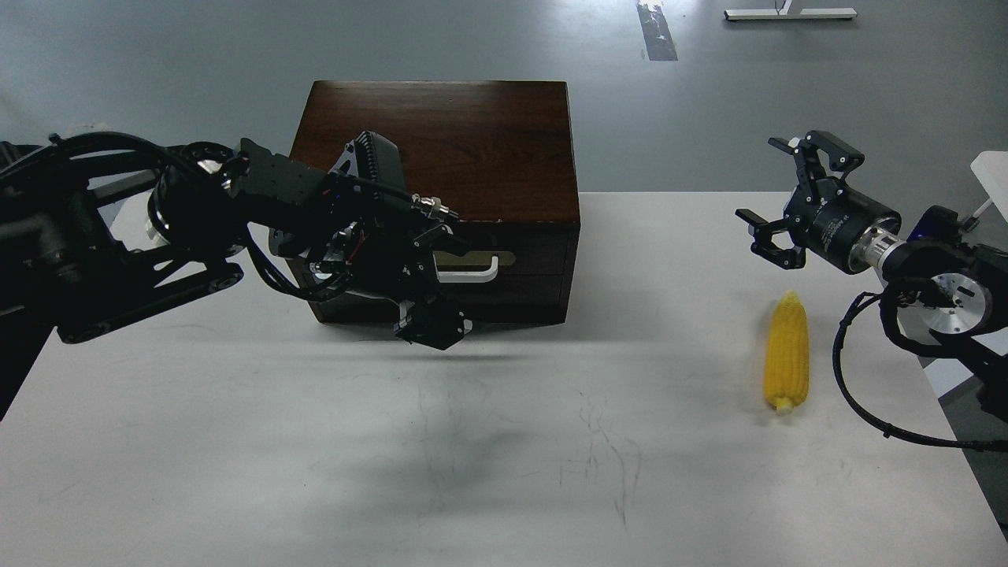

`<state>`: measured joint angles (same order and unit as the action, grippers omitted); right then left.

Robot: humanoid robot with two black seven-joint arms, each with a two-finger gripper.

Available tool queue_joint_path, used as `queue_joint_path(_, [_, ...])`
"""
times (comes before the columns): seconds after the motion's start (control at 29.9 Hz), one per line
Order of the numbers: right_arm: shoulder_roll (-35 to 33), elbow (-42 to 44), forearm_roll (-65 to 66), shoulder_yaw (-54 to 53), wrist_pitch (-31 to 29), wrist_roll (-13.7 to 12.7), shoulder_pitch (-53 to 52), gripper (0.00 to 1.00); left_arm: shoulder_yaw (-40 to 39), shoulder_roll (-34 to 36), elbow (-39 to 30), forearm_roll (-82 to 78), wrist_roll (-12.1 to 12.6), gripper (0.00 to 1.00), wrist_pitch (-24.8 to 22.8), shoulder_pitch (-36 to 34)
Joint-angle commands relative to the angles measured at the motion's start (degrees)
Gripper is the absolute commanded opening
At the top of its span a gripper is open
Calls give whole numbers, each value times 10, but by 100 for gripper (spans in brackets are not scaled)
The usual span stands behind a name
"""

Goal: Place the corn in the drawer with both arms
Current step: 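Hook the left gripper onto the white drawer handle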

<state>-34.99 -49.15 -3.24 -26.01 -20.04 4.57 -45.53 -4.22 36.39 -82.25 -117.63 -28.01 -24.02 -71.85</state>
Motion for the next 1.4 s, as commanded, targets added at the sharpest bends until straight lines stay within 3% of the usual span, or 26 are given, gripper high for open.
queue_joint_path(0.0, [-1, 1, 0, 0, 0, 0, 0, 100, 0, 1, 1, 2, 6, 98, 1, 8])
queue_joint_path(0.07, [-1, 1, 0, 0, 0, 0, 0, 100, 0, 2, 1, 3, 12, 98, 2, 8])
queue_joint_path(0.23, [-1, 2, 0, 0, 0, 0, 0, 100, -8, 10, 2, 14, 56, 98, 12, 32])
queue_joint_path(0.4, [-1, 2, 1, 0, 0, 0, 0, 100, -7, 19, 2, 15, 63, 98, 34, 44])
queue_joint_path(1.37, [-1, 4, 1, 0, 0, 0, 6, 100, 1, 23, 8, 9, 73, 98, 30, 66])
